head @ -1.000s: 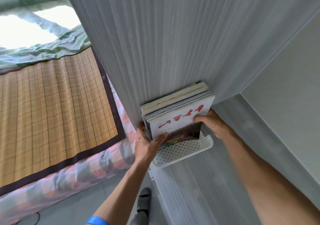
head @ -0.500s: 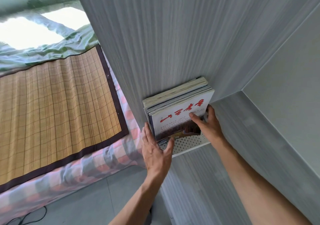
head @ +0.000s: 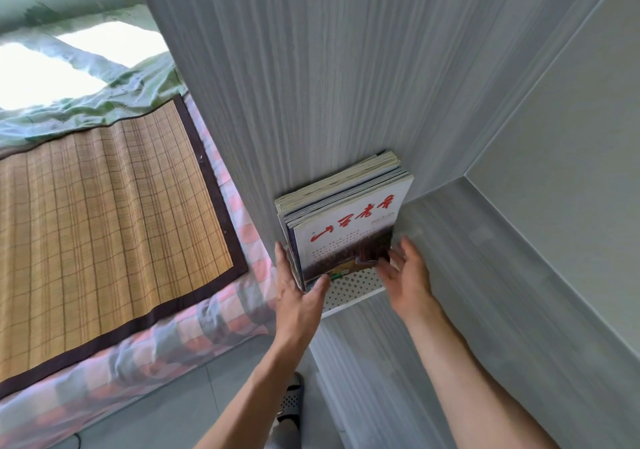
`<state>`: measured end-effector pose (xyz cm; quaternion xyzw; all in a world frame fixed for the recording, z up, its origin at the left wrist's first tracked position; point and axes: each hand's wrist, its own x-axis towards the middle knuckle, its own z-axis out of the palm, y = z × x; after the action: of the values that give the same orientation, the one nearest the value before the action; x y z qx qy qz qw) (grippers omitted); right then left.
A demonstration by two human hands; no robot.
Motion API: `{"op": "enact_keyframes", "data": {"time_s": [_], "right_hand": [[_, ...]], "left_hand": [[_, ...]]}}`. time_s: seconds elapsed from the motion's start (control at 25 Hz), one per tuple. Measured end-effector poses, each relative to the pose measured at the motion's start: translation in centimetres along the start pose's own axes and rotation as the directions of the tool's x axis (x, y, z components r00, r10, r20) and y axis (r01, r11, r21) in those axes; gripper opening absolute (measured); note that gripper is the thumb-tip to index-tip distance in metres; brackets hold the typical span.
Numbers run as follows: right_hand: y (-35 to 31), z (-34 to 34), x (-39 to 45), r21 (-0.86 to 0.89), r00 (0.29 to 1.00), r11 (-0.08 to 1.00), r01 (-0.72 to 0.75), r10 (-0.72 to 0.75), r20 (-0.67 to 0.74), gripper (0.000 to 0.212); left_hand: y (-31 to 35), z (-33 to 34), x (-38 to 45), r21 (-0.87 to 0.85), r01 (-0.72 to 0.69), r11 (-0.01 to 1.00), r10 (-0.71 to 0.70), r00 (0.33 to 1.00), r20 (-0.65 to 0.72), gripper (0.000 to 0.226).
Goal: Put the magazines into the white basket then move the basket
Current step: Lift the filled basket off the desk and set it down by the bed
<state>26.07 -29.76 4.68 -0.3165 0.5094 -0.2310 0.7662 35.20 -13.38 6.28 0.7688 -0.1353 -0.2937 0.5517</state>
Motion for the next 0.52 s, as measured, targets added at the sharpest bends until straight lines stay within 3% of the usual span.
{"op": "enact_keyframes", "data": {"time_s": [0.08, 0.16, 0.28, 0.4, 0.52], "right_hand": [[1.2, 0.5, -0.8, 0.052, 0.995, 0.994, -0.097, 0.098, -0.017, 0.04], [0.1, 1.3, -0.9, -0.053, 0.994, 0.998, 0.045, -0.05, -0.096, 0.032], [-5.1, 3.5, -0.7, -0.095, 0.974, 0.969, 0.227, -0.225, 0.031, 0.036], [-8.7, 5.0, -0.2, -0.163, 0.958, 0.952, 0.259, -0.232, 0.166, 0.043], [-8.6, 5.4, -0.1, -0.251, 0.965, 0.938, 0.238, -0.198, 0.174, 0.054]], "left_hand": [[1.4, -0.4, 0.8, -0.093, 0.022, 0.995, -0.018, 0.999, 0.04, 0.097], [2.3, -0.5, 1.3, -0.121, 0.064, 0.991, -0.053, 0.995, 0.089, 0.096], [2.0, -0.4, 1.6, -0.095, 0.097, 0.991, -0.087, 0.991, 0.103, 0.107], [2.0, 0.0, 2.1, -0.128, 0.138, 0.982, -0.124, 0.985, 0.116, 0.107], [2.1, -0.2, 2.7, -0.098, 0.145, 0.985, -0.126, 0.977, 0.173, 0.112]]}}
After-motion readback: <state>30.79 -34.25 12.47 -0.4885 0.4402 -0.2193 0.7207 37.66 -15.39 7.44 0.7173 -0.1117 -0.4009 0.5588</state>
